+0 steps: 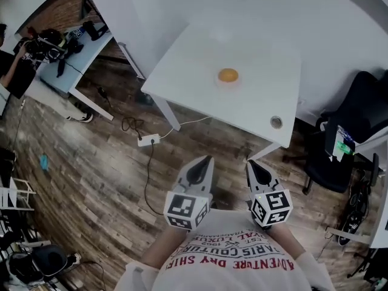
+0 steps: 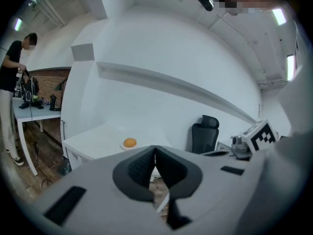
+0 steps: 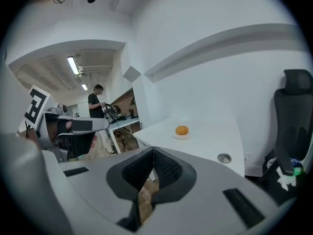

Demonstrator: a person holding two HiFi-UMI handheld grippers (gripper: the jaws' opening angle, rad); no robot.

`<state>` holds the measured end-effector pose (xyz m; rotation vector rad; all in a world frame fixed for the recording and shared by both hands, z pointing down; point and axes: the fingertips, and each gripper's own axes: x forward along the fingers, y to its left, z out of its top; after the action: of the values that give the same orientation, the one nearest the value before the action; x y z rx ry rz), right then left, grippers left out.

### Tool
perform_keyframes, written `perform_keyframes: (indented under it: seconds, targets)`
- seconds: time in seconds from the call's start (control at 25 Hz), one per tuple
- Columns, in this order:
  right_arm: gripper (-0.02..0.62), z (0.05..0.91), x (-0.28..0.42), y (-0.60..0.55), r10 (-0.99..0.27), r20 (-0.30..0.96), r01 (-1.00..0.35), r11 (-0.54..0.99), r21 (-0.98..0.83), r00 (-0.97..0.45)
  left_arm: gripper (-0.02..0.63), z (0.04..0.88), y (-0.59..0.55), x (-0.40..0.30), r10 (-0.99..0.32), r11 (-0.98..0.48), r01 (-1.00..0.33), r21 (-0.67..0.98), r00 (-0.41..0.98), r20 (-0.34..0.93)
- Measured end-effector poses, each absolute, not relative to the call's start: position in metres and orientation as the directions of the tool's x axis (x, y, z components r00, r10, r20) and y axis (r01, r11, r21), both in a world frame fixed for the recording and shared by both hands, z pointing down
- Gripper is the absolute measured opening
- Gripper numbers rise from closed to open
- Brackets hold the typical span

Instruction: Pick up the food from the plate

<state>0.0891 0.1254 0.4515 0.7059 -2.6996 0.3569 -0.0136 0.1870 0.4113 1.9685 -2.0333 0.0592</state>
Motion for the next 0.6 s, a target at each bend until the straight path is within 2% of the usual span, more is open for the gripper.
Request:
perform_keyframes:
  seconds: [0.28,0.6]
  targets:
    - [0.014,0.433,-0.001,0.087,-0.478,0.369,-0.559,0.816,-0.15,-0.797,0.008,0.389,0.137,-0.109,-0.969,-0.027,-0.984,0.174,0.068,0.236]
    - [0.014,0.439,-0.032,0.035,-0.543,0.402,-0.636,0.759,-0.14,-0.737,0.008,0.391,0.076,-0.155,-0.959,-0.095,-0.977,0.19,0.141,0.245]
